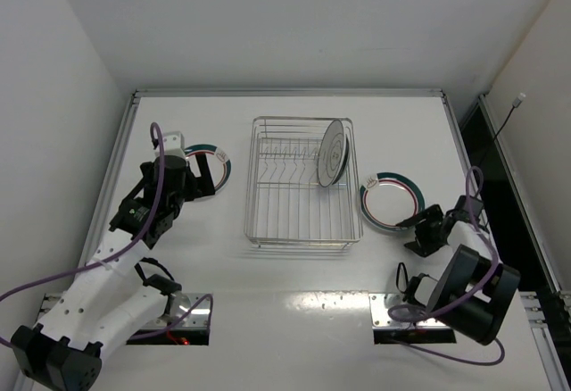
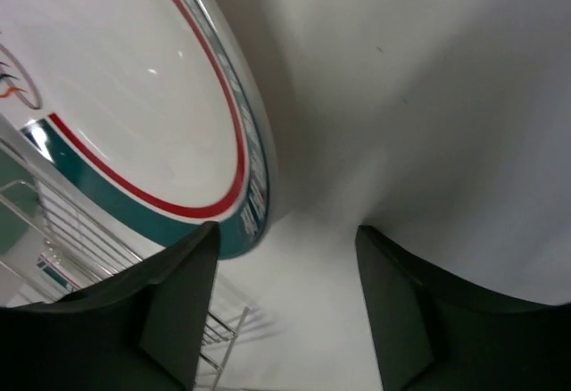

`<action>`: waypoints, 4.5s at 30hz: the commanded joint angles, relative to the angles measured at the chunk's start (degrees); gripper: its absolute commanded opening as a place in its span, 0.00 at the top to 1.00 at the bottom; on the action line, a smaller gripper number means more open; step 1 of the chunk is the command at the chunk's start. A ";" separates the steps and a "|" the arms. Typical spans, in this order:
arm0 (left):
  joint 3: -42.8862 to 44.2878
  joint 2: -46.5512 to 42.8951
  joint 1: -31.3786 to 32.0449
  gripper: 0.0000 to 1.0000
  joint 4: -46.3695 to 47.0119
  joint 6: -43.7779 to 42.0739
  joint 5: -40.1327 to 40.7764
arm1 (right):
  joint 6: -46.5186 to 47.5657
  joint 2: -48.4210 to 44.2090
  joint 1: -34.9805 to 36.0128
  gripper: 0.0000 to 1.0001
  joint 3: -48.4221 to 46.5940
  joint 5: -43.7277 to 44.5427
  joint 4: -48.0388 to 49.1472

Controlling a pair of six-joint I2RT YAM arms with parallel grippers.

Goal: Load the plates into the dish rack

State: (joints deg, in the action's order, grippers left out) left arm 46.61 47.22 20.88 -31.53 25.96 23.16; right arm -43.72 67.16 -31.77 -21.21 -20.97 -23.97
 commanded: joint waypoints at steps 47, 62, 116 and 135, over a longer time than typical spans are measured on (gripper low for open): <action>0.41 1.73 -0.67 0.01 0.77 0.15 -0.22 | -1.98 7.81 51.62 1.00 -54.45 47.59 -8.46; 0.41 1.21 -0.67 0.01 0.77 0.15 -0.22 | 0.83 20.55 65.86 1.00 -69.75 61.05 -17.78; 0.41 -1.43 -0.67 0.01 0.24 0.15 0.92 | -0.66 36.47 72.20 1.00 -67.04 49.73 -21.57; 0.94 9.11 -4.96 0.01 -2.57 6.30 4.90 | 4.87 19.16 71.67 0.37 -65.10 50.06 -13.22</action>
State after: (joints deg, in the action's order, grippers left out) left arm 46.61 55.11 19.46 -33.63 29.69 27.57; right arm -41.36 92.42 39.79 -87.02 28.73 -43.18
